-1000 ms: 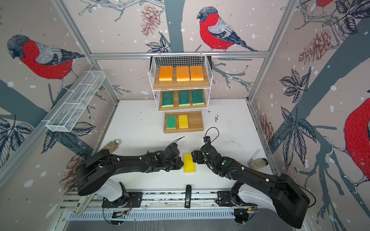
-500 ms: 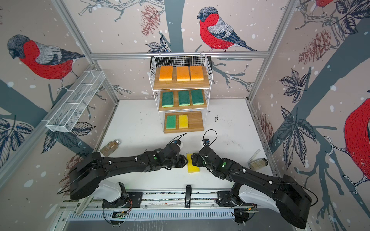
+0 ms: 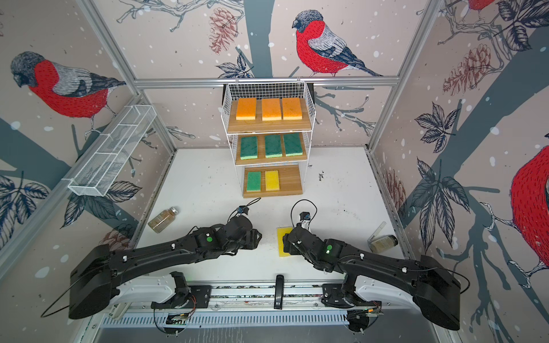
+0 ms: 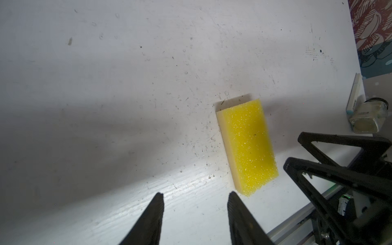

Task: Place and organize the cleaning sponges onto the shelf
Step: 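Lower the open right gripper over the yellow sponge while the left gripper draws back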

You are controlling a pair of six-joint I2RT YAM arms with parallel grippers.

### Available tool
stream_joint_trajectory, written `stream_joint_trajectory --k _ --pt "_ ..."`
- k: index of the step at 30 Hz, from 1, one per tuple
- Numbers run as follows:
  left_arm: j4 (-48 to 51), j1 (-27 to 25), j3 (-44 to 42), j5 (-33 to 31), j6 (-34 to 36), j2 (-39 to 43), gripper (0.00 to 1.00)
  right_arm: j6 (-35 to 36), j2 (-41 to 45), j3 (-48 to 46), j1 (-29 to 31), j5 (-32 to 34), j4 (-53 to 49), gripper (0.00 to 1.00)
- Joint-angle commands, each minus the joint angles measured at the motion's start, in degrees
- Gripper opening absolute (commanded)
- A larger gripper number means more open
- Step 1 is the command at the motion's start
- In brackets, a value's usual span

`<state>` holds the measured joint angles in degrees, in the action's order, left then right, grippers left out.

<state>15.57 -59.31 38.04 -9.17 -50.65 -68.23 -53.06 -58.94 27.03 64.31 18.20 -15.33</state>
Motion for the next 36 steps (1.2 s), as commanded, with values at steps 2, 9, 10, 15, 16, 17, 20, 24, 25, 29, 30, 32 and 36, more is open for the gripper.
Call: stream_joint_trajectory --k 2,9,10,15,16,17,20,24,25,29,30,32,36 --pt "0.08 0.17 -2.21 -3.43 1.08 3.55 0.54 -5.57 -1.42 1.46 2.21 3.97 -4.89 0.86" --pt "0.05 0.85 -6.34 -7.36 1.60 12.06 0.58 -10.47 -4.09 1.31 9.25 5.64 -4.69 0.87" --pt "0.39 1.24 -6.56 -7.45 1.86 13.22 0.58 -10.54 -5.03 1.65 10.00 6.01 -4.54 0.88" --pt "2.55 2.52 -7.90 -7.78 2.14 17.51 0.59 -10.49 -9.87 3.82 12.13 7.16 -5.10 0.88" --pt "2.70 2.74 -8.31 -7.71 2.14 18.27 0.59 -10.48 -10.51 3.85 12.29 7.04 -4.83 0.88" --pt "2.92 2.87 -8.72 -7.58 1.98 18.82 0.59 -10.25 -11.11 3.83 12.34 6.77 -4.43 0.89" --pt "3.31 3.06 -10.01 -7.58 1.29 20.65 0.59 -9.73 -12.52 4.13 12.55 6.61 -3.64 0.89" --pt "3.22 3.17 -11.27 -7.68 0.65 23.00 0.60 -9.32 -14.82 4.48 12.55 6.89 -4.00 0.89" --pt "3.16 3.24 -11.49 -7.66 0.56 23.38 0.60 -8.96 -15.42 4.53 12.57 6.76 -3.75 0.89" --pt "3.58 3.41 -11.65 -7.80 0.47 23.85 0.60 -7.78 -17.61 5.03 12.77 6.37 -2.84 0.89" --pt "3.71 3.41 -11.59 -7.80 0.39 23.76 0.60 -7.70 -18.23 5.18 12.82 6.33 -2.80 0.89" --pt "3.84 3.48 -11.51 -7.87 0.38 23.68 0.60 -7.24 -19.24 5.57 12.85 6.32 -2.69 0.89" --pt "3.74 3.54 -11.50 -7.60 0.20 23.40 0.60 -6.04 -20.93 6.57 12.84 6.75 -3.07 0.88"
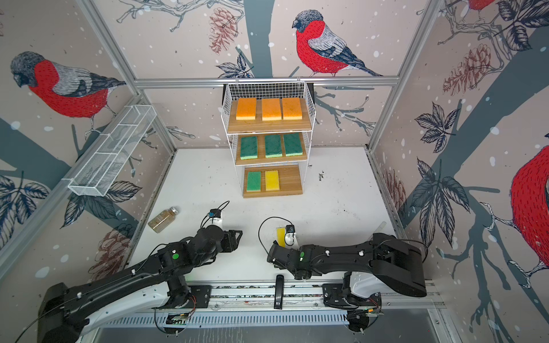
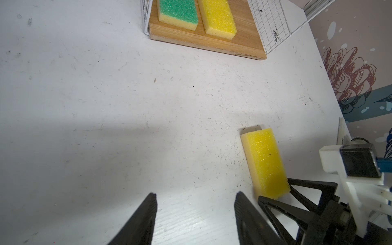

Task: Place and organize the cleaning sponges onto the shelf
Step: 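Lower the open right gripper over the yellow sponge while the left gripper draws back, then close the right gripper on the yellow sponge and lift it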

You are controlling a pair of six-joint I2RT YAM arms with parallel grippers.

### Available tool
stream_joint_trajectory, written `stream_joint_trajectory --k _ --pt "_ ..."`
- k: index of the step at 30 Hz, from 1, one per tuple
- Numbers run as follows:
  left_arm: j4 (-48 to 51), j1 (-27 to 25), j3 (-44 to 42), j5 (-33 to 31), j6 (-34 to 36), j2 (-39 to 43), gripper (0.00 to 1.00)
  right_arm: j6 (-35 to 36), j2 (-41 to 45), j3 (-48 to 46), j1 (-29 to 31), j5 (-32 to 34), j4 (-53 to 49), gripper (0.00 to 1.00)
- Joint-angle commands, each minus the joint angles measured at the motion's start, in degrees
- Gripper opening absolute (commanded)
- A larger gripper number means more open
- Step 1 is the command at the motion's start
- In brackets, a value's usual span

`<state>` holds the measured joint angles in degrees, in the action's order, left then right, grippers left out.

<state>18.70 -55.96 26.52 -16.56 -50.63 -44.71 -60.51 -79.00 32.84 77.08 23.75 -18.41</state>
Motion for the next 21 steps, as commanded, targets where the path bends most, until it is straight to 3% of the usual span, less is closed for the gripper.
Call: stream_joint_trajectory --k 1,17,21 --pt "0.54 0.16 0.02 -0.14 0.10 -0.12 0.60 1.53 -1.33 1.05 0.09 1.50 -0.25 0.88" --pt "0.09 0.42 0.64 0.12 -0.17 -1.52 0.61 -0.66 -5.46 3.89 0.00 4.91 -5.24 0.83" --pt "0.10 0.50 0.64 0.15 -0.17 -1.52 0.61 -1.13 -5.30 3.72 0.01 5.24 -5.41 0.78"
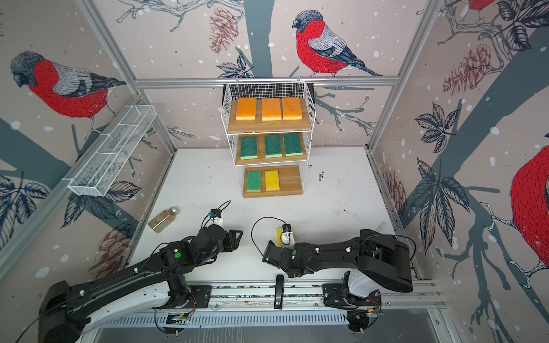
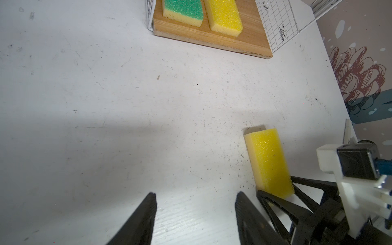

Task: Place and organize the cleaning sponges onto the shelf
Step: 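Close the right gripper on the yellow sponge and lift it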

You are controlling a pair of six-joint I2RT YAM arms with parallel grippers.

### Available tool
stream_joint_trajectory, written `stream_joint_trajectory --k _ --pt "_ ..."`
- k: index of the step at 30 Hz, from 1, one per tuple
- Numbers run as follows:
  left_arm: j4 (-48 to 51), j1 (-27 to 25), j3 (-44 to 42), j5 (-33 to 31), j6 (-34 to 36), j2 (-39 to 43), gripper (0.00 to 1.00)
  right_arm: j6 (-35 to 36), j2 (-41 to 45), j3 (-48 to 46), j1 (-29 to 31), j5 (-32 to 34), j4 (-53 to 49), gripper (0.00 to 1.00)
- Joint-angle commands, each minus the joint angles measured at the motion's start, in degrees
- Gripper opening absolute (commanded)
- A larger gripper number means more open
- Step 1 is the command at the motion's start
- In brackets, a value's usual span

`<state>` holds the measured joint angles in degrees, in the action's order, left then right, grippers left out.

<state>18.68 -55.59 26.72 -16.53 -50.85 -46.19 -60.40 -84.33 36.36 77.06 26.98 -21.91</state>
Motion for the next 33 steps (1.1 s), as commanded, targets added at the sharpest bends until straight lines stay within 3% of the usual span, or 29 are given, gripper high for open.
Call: stream_joint_trajectory --k 1,9,12,33 --pt "0.13 0.11 0.46 0.15 -0.04 -0.07 0.61 -1.38 0.01 0.24 -0.05 1.85 -1.91 0.78" --pt "0.53 0.12 0.38 0.12 -0.46 -0.04 0.61 -0.53 -2.75 1.08 -0.48 -0.32 -1.21 0.78" --pt "0.68 0.09 0.44 0.05 -0.62 -0.02 0.61 -0.45 -3.18 0.74 -0.67 -0.69 -0.55 0.73" --pt "0.83 0.26 1.33 -1.16 -0.61 -1.62 0.61 3.08 2.96 -2.34 -6.90 0.68 3.58 0.71"
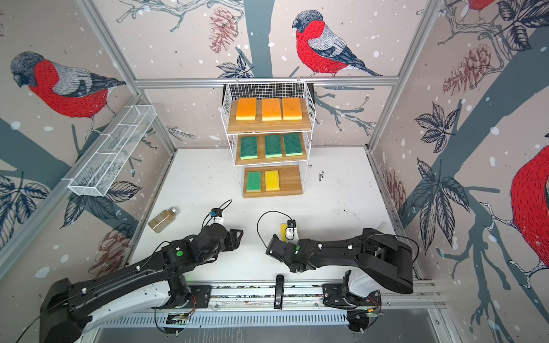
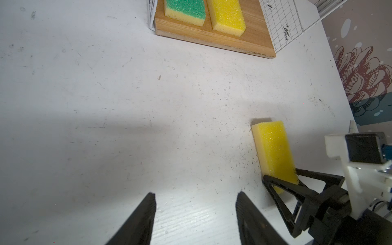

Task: Place and organize the cleaning sponges onto the shelf
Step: 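Close the right gripper on the yellow sponge and lift it, then carry the yellow sponge with the right gripper to the bottom shelf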

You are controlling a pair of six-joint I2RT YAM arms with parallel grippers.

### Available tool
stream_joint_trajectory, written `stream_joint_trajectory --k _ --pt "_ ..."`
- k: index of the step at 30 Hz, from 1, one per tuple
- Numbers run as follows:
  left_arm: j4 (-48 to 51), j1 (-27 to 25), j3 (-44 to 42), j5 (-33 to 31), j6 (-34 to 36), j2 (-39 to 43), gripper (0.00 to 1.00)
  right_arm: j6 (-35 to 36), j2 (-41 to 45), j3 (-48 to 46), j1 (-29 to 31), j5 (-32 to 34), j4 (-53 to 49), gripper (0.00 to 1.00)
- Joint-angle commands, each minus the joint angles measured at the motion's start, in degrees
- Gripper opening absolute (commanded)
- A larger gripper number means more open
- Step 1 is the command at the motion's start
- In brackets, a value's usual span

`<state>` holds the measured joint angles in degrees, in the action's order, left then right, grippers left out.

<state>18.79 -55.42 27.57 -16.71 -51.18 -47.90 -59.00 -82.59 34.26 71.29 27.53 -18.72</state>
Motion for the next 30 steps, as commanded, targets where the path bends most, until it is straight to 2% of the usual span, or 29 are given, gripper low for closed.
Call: stream_joint_trajectory --k 1,14,30 --pt "0.76 0.04 0.53 -1.12 -0.24 0.08 0.61 2.24 1.70 -0.33 -1.85 0.21 0.75 0.71" --pt "1.09 1.32 1.51 -1.67 0.86 0.33 0.61 14.12 4.54 1.62 -11.09 1.96 5.72 0.70" --pt "-4.11 3.27 2.48 -0.32 4.26 -1.58 0.61 28.75 -0.14 7.12 -20.49 -0.24 14.74 0.70"
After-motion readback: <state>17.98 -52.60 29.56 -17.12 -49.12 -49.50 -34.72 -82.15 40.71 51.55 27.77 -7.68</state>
